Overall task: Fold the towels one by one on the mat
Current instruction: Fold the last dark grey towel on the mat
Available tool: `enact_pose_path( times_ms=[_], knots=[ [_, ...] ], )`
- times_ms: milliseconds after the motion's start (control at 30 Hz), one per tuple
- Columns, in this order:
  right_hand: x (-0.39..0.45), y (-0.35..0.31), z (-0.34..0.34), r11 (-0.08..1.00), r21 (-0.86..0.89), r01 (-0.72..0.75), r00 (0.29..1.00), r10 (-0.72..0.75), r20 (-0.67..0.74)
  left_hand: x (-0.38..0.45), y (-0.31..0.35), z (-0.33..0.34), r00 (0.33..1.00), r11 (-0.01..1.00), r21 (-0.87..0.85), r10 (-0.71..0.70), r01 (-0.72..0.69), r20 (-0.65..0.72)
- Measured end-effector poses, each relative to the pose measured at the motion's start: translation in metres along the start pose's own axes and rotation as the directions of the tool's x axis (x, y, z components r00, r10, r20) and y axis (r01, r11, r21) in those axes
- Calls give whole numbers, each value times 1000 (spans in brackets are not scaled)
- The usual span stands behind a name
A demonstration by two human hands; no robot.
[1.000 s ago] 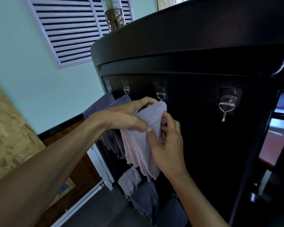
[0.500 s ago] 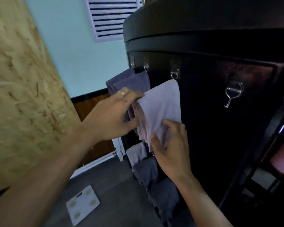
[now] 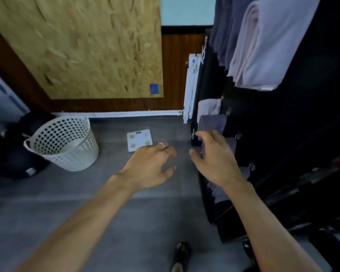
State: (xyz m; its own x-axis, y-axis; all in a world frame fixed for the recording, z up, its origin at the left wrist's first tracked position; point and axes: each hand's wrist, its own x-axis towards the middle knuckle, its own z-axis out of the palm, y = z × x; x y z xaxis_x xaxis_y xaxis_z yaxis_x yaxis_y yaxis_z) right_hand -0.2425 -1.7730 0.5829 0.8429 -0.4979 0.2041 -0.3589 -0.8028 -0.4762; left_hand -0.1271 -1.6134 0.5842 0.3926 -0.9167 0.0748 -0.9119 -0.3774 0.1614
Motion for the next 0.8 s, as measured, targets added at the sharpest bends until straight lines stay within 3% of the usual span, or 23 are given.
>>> enact_pose_path(
  times_ms=[400,600,800],
  knots=[
    [-197,-71,60,980,-94,176,910,-126,394,-263,77,79,939,930,-159,-310,332,148],
    [-289,-97,76,943,-25,331,820,-275,503,-387,138,98,860,854,-125,-487,505,152],
    [-393,-126,101,886,72,458,695,-408,592,-513,209,112,724,712,-138,-667,689,176]
  ],
)
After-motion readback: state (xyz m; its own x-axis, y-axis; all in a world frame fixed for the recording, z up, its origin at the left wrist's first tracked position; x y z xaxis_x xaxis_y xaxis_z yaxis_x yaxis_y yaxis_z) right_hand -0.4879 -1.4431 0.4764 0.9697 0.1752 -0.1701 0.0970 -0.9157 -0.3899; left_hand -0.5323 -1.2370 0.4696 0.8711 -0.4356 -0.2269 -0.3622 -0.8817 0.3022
